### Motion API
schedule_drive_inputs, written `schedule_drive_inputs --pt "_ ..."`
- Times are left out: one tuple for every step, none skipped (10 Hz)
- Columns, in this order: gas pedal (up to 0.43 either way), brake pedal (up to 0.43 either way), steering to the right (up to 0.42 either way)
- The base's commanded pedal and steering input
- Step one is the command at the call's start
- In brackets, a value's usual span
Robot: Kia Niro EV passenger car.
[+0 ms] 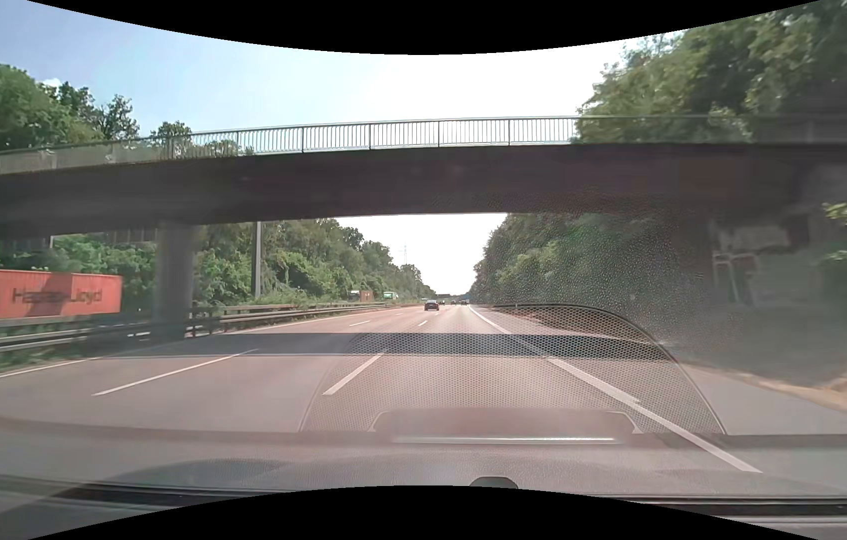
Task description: Follow the waypoints while adhering to traffic rules and regulations
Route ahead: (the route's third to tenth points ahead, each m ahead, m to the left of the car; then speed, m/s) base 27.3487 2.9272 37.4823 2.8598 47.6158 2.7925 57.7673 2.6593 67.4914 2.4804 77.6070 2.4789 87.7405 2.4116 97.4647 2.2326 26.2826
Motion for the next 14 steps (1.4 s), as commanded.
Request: schedule_drive_inputs --pt "0.268 0.0 -0.002" --pt "0.268 0.0 -0.003" --pt "0.268 0.0 -0.003" --pt "0.268 0.0 -0.003" --pt "0.268 0.0 -0.003" --pt "0.28 0.0 -0.003" --pt "0.28 0.0 -0.003" --pt "0.28 0.0 -0.003" --pt "0.28 0.0 -0.003" --pt "0.287 0.0 -0.003" --pt "0.287 0.0 -0.003" --pt "0.287 0.0 -0.003" --pt "0.287 0.0 -0.002" --pt "0.287 0.0 -0.002"
